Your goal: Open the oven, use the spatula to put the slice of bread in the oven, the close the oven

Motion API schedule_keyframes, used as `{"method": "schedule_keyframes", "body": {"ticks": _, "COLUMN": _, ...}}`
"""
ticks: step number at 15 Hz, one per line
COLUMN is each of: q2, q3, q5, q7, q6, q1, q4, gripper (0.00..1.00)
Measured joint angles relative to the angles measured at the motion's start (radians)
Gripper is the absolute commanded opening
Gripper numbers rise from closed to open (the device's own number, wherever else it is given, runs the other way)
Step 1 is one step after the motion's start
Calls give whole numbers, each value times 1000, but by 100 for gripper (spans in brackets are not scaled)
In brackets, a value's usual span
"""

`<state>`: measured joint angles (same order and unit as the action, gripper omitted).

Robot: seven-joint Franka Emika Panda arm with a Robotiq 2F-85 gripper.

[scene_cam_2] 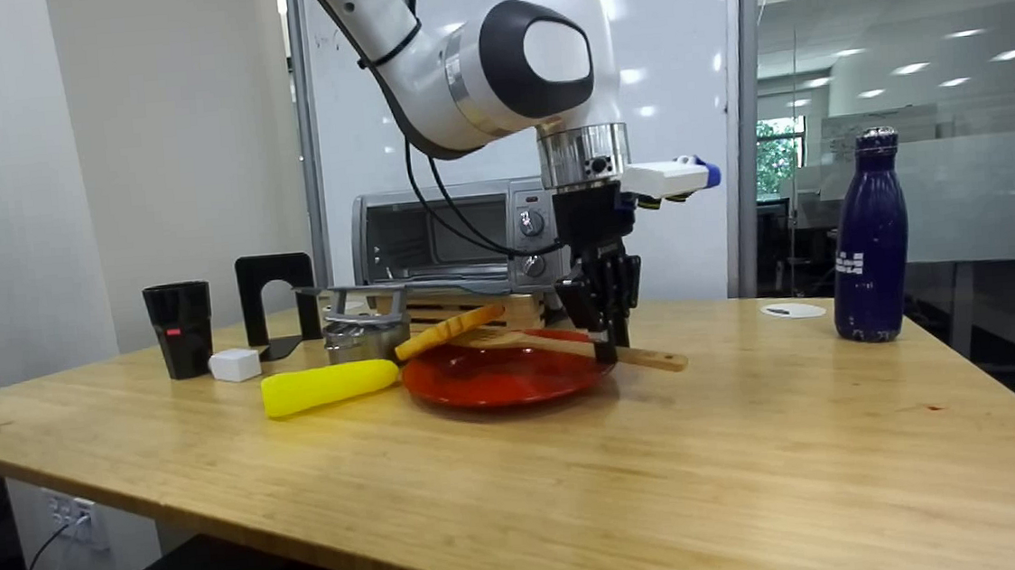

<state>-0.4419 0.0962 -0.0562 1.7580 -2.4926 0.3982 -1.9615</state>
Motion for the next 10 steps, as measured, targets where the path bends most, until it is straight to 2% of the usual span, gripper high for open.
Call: {"method": "schedule_keyframes", "body": {"ticks": 10, "q2": 21, "q3": 3, "q5": -62, "q7": 0, "q6": 0, "q1": -17, "q4": -41, "gripper": 7}}
